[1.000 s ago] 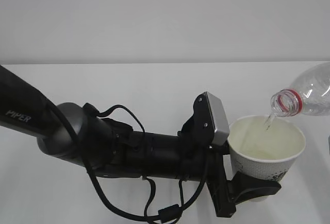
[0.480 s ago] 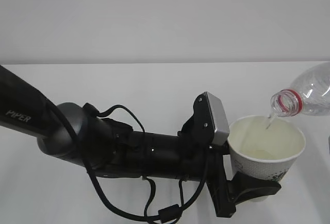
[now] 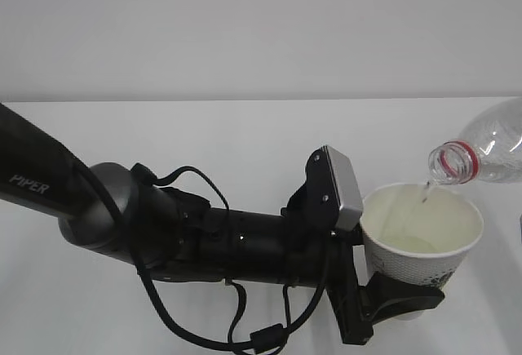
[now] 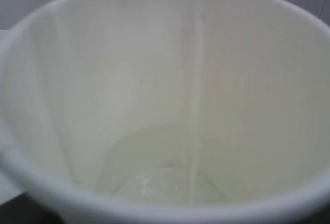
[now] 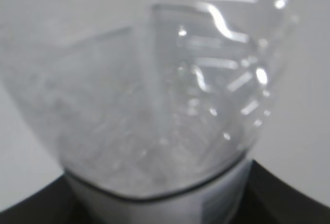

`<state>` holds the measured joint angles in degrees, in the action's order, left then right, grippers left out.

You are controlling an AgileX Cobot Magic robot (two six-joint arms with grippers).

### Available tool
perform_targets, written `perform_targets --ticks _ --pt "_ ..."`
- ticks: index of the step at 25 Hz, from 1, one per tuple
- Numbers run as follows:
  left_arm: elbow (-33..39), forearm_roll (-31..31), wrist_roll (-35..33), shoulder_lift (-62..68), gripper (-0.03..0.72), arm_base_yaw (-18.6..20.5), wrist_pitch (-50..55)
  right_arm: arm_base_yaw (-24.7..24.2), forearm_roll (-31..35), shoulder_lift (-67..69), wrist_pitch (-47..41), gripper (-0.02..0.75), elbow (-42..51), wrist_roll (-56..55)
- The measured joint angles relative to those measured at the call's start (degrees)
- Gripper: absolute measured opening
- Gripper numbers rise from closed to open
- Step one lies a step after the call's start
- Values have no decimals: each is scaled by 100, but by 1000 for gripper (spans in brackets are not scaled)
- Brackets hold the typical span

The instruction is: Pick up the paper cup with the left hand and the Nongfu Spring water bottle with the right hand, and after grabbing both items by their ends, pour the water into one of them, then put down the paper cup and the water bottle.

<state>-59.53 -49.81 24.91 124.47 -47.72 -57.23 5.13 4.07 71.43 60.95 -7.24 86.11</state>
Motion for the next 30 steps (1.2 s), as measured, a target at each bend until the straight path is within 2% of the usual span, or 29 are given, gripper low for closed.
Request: perform_targets --ticks 30 --pt "0 0 0 0 543 0 10 0 0 0 5 431 0 111"
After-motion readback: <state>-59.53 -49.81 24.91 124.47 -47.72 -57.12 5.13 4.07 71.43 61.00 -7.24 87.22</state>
